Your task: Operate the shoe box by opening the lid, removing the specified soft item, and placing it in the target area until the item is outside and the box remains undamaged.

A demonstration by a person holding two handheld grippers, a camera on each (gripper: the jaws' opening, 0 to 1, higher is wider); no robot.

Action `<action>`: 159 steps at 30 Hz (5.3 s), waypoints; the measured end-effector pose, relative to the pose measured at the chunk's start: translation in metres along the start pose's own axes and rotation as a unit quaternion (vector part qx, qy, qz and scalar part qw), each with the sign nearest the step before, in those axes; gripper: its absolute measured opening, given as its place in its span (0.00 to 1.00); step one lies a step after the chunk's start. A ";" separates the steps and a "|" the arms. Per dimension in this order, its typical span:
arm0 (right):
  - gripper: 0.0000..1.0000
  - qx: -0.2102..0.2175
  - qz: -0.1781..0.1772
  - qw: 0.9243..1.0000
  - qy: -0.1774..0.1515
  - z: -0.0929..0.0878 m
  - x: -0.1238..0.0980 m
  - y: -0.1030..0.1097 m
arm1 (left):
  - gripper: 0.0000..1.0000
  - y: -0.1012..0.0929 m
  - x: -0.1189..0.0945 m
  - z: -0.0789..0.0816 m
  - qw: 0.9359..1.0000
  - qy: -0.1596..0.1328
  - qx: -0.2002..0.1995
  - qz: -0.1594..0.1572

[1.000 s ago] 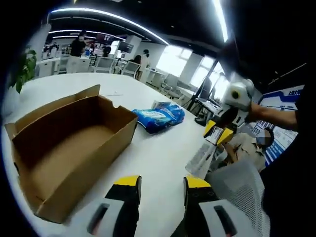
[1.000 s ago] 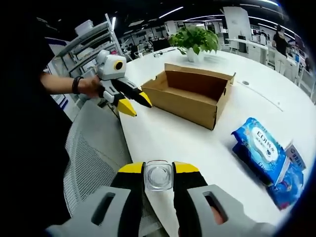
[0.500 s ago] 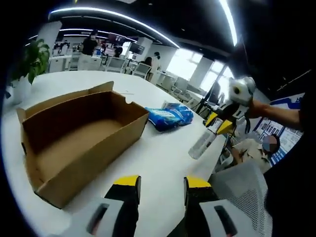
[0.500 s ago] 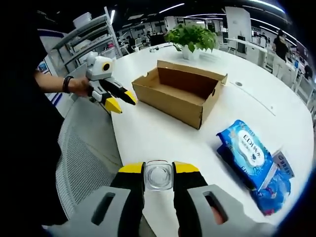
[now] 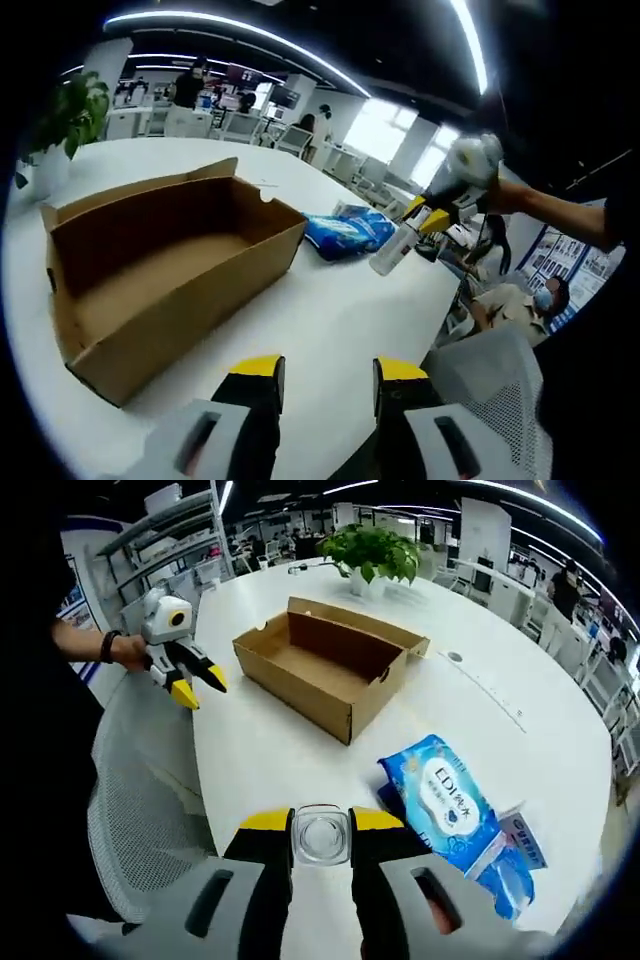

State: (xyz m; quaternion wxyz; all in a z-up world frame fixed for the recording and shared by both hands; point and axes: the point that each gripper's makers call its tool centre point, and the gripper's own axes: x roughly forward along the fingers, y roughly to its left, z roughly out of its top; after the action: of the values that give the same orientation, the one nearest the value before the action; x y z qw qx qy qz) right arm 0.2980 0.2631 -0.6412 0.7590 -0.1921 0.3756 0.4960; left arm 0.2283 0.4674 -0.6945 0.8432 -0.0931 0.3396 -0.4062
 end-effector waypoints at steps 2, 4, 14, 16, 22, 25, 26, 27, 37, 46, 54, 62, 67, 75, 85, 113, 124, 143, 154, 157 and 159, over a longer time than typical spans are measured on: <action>0.19 -0.007 -0.008 1.000 0.006 0.004 -0.002 -0.008 | 0.35 0.000 -0.001 -0.001 1.000 -0.001 -0.002 0.002; 0.19 -0.010 -0.010 1.000 0.009 0.007 -0.003 -0.013 | 0.35 0.002 -0.001 -0.003 1.000 -0.002 -0.004 0.005; 0.19 -0.066 -0.014 0.996 0.055 0.017 -0.008 -0.047 | 0.35 0.002 -0.001 -0.007 1.000 -0.014 -0.023 0.012; 0.19 -0.077 -0.017 0.995 0.060 0.019 -0.008 -0.056 | 0.35 0.002 -0.001 -0.008 0.999 -0.015 -0.024 0.014; 0.19 -0.133 -0.028 0.985 0.105 0.019 -0.015 -0.090 | 0.35 0.004 -0.005 -0.006 0.999 -0.025 -0.033 0.022; 0.19 -0.161 -0.041 0.978 0.125 0.016 -0.017 -0.111 | 0.35 0.007 -0.006 -0.006 0.999 -0.028 -0.038 0.026; 0.19 -0.165 -0.044 0.976 0.131 0.015 -0.017 -0.116 | 0.35 0.008 -0.006 -0.006 0.998 -0.028 -0.040 0.026; 0.19 -0.173 -0.049 0.974 0.139 0.013 -0.017 -0.124 | 0.35 0.008 -0.006 -0.006 0.998 -0.027 -0.044 0.024; 0.19 -0.164 -0.077 0.971 0.155 0.007 -0.014 -0.175 | 0.35 0.010 -0.005 -0.010 0.998 -0.020 -0.046 0.030; 0.19 -0.174 -0.093 0.965 0.175 -0.001 -0.004 -0.212 | 0.35 0.013 -0.005 -0.012 0.998 -0.014 -0.044 0.042; 0.19 -0.175 -0.087 0.964 0.178 -0.004 0.017 -0.228 | 0.35 0.019 -0.006 -0.012 0.997 -0.014 -0.052 0.053; 0.19 -0.179 -0.075 0.963 0.189 -0.011 0.031 -0.228 | 0.35 0.022 -0.007 -0.014 0.997 -0.011 -0.055 0.060; 0.19 -0.187 -0.068 0.960 0.198 -0.015 0.036 -0.224 | 0.35 0.025 -0.008 -0.015 0.996 -0.011 -0.059 0.064; 0.19 -0.194 -0.058 0.956 0.213 -0.025 0.040 -0.225 | 0.35 0.026 -0.006 -0.017 0.996 -0.006 -0.061 0.067; 0.19 -0.189 -0.054 0.956 0.218 -0.028 0.038 -0.232 | 0.35 0.028 -0.005 -0.019 0.996 -0.001 -0.063 0.067; 0.22 -0.222 -0.037 0.941 0.254 -0.031 0.034 -0.240 | 0.35 0.034 -0.005 -0.020 0.995 -0.006 -0.073 0.074; 0.22 -0.215 -0.045 0.941 0.256 -0.033 0.031 -0.246 | 0.35 0.034 -0.004 -0.019 0.995 -0.007 -0.073 0.073; 0.22 -0.197 -0.056 0.947 0.246 -0.026 0.023 -0.247 | 0.35 0.034 -0.004 -0.017 0.995 -0.014 -0.076 0.069; 0.25 -0.201 -0.049 0.946 0.248 -0.022 0.021 -0.246 | 0.35 0.035 -0.004 -0.016 0.994 -0.016 -0.076 0.071; 0.25 -0.204 -0.050 0.946 0.248 -0.019 0.020 -0.247 | 0.35 0.034 -0.004 -0.016 0.994 -0.016 -0.076 0.071; 0.24 -0.205 -0.048 0.946 0.248 -0.017 0.020 -0.247 | 0.35 0.034 -0.004 -0.016 0.994 -0.016 -0.076 0.071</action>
State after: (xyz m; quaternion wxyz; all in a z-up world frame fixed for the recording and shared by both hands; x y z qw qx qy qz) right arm 0.5178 0.1563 -0.6870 0.6092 -0.4779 0.4325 0.4619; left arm 0.2377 0.4950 -0.7189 0.8659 -0.1388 0.3613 -0.3169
